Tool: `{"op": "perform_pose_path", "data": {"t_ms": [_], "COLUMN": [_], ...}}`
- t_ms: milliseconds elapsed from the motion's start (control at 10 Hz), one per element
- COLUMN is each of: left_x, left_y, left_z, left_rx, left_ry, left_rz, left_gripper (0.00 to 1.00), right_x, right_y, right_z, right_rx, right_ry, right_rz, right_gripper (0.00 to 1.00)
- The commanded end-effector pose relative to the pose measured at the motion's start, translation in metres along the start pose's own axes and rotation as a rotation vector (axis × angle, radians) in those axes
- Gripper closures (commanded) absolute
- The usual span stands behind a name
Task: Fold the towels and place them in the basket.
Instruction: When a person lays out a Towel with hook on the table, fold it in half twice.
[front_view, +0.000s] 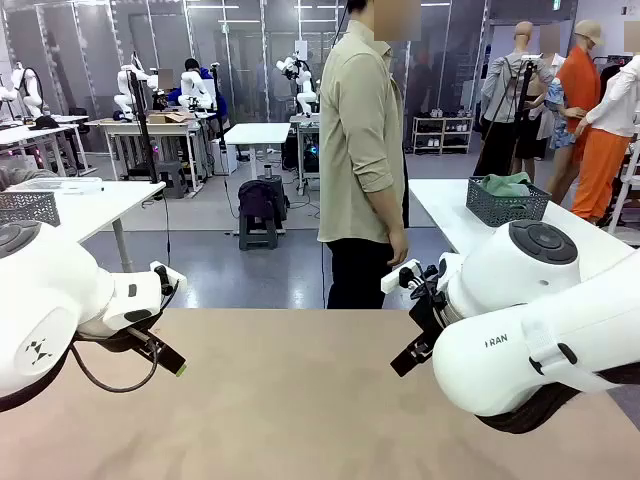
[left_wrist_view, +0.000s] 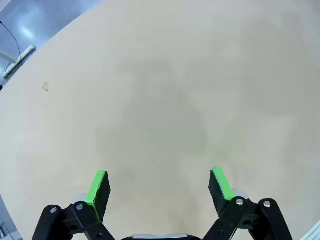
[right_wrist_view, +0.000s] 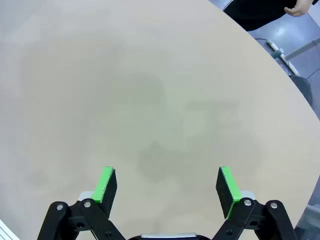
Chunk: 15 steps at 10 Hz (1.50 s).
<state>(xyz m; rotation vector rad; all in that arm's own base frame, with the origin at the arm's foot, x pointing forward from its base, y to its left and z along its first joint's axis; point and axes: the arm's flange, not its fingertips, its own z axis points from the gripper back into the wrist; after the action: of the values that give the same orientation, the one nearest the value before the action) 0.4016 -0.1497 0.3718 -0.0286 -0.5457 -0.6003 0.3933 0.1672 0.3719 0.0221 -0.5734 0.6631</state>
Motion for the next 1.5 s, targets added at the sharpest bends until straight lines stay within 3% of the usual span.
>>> {"op": "perform_pose_path", "data": {"t_ms": [0, 1000, 1200, 1400], "left_x": [0.0, 0.0, 0.003, 0.017], "left_y": [0.0, 0.0, 0.008, 0.023], "left_z": [0.0, 0.0, 0.025, 0.072], "left_rx": [0.0, 0.0, -0.061, -0.079], "left_ry": [0.0, 0.0, -0.054, -0.097], "left_rz": [0.0, -0.001, -0.001, -0.041], "left_gripper": [0.0, 0.0, 0.0, 0.0], "right_x": [0.0, 0.0, 0.01, 0.021], "right_y": [0.0, 0.0, -0.002, -0.011], "right_z": [0.0, 0.0, 0.02, 0.071], "right_rx": [0.0, 0.0, 0.016, 0.034], "right_ry": [0.0, 0.0, -0.022, -0.077], "right_rz": [0.0, 0.002, 0.027, 0.039], "right_gripper": [0.0, 0.0, 0.0, 0.0]}}
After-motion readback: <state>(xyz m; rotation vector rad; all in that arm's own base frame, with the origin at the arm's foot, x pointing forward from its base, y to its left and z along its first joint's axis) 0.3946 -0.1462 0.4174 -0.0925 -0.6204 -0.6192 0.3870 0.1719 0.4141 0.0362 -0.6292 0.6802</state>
